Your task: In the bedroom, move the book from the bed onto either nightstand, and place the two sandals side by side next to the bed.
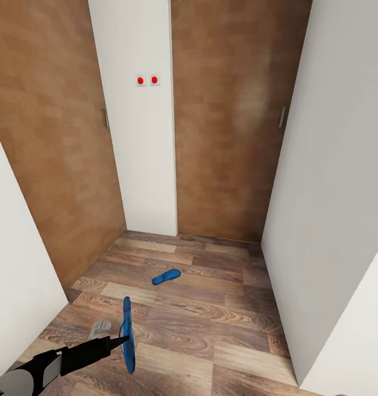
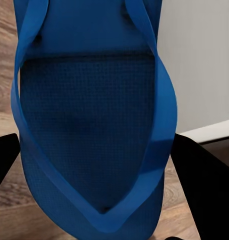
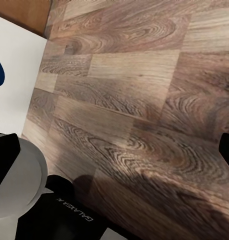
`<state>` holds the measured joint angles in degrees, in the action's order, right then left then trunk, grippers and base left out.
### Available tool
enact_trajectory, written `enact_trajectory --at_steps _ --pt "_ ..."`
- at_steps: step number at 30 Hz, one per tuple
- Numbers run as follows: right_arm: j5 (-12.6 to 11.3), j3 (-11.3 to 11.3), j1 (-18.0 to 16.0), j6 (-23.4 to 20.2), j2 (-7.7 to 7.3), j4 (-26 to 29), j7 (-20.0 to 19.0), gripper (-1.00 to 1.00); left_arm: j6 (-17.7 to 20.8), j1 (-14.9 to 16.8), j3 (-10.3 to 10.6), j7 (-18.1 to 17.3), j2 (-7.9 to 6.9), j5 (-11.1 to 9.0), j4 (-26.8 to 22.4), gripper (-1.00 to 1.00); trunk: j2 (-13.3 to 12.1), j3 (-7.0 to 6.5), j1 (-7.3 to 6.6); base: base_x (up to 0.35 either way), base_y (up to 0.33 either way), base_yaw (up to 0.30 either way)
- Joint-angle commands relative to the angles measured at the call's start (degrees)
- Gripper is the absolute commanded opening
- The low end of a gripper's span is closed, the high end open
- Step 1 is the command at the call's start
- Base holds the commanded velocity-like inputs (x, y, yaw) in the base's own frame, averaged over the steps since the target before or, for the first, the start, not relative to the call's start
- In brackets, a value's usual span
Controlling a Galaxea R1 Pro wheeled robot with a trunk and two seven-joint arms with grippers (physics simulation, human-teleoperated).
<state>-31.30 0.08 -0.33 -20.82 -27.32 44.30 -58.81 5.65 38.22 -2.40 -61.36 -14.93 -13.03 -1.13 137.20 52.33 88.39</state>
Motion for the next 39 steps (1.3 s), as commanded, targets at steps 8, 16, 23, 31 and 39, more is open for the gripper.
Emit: enact_trajectory --at_steps 8,16,23,31,39 --pt "-0.33 0.01 -0.02 -0.53 0.06 0.00 -0.01 1.00 0.61 0.03 -0.30 -0.25 -0.01 -0.07 0.01 -1.00 0.02 0.06 -0.01 0.000 0.000 0.000" --pt "-0.32 0.01 -0.02 -0.53 0.07 0.00 0.06 1.00 0.59 0.02 -0.28 -0.25 -0.01 -0.07 0.06 -1.00 0.02 0.06 -0.01 0.000 0.000 0.115" --pt "-0.31 0.01 -0.02 -0.53 0.12 -0.02 0.18 1.00 0.59 0.02 -0.29 -0.18 -0.01 -0.07 0.04 -1.00 0.02 0.06 -0.01 0.000 0.000 0.280" --pt "-0.33 0.01 -0.02 -0.53 0.16 -0.01 0.19 1.00 0.59 0.02 -0.26 2.44 0.56 -0.07 0.08 -1.00 0.02 0.06 -0.01 0.000 0.000 0.293" --pt "-0.34 0.01 -0.02 -0.53 0.16 -0.02 0.19 1.00 0.55 0.02 -0.29 12.47 3.11 -0.10 0.08 -1.00 0.02 0.06 -0.01 0.000 0.000 0.246"
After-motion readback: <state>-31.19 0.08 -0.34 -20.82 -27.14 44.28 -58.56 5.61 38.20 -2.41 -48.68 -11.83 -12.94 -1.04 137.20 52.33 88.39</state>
